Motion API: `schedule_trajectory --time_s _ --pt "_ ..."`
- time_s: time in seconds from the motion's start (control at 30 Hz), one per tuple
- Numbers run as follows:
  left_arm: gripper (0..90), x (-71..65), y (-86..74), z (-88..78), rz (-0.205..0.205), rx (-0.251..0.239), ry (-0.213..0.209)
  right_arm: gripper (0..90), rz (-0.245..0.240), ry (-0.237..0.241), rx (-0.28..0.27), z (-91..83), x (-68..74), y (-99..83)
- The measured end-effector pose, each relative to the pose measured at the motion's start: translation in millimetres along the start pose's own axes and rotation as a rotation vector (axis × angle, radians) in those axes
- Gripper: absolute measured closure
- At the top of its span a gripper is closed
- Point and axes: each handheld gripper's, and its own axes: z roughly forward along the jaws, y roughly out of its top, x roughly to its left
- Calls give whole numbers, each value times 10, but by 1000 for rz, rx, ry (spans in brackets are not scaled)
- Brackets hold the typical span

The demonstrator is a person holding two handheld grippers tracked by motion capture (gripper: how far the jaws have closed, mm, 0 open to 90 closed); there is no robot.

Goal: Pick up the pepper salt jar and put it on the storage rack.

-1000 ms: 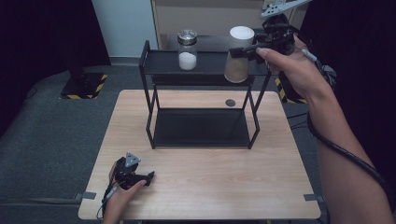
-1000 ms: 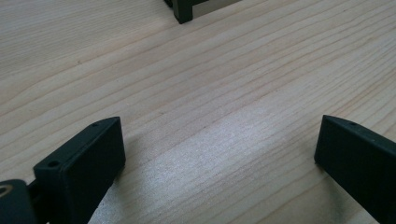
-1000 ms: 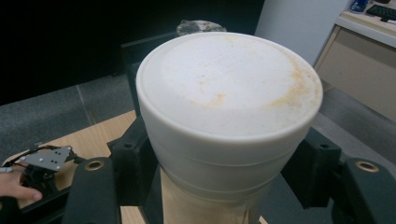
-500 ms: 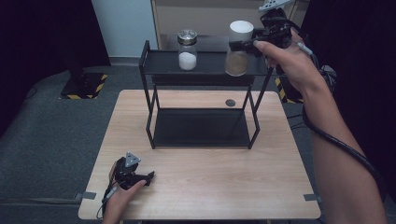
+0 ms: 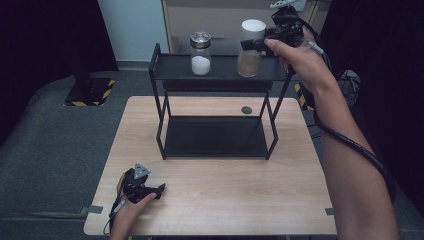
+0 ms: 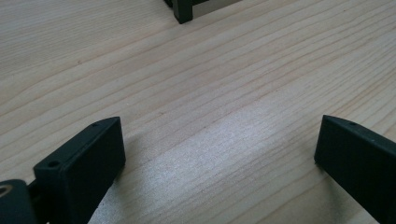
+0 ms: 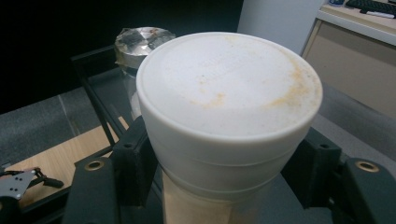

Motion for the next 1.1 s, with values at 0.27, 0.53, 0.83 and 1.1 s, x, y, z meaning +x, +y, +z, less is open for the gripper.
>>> schedule_trajectory --time_s 0.27,0.53,0.83,1.1 --pt "7 -1 -1 0 -1 0 0 353 16 -15 0 66 -43 -33" --pt "7 -1 -1 0 -1 -1 0 353 27 -26 3 102 -77 -65" --pt "7 0 -1 0 -1 0 0 353 37 -29 10 139 -104 -101" --pt "7 -1 -1 0 -1 0 0 352 35 -35 3 137 -87 -129"
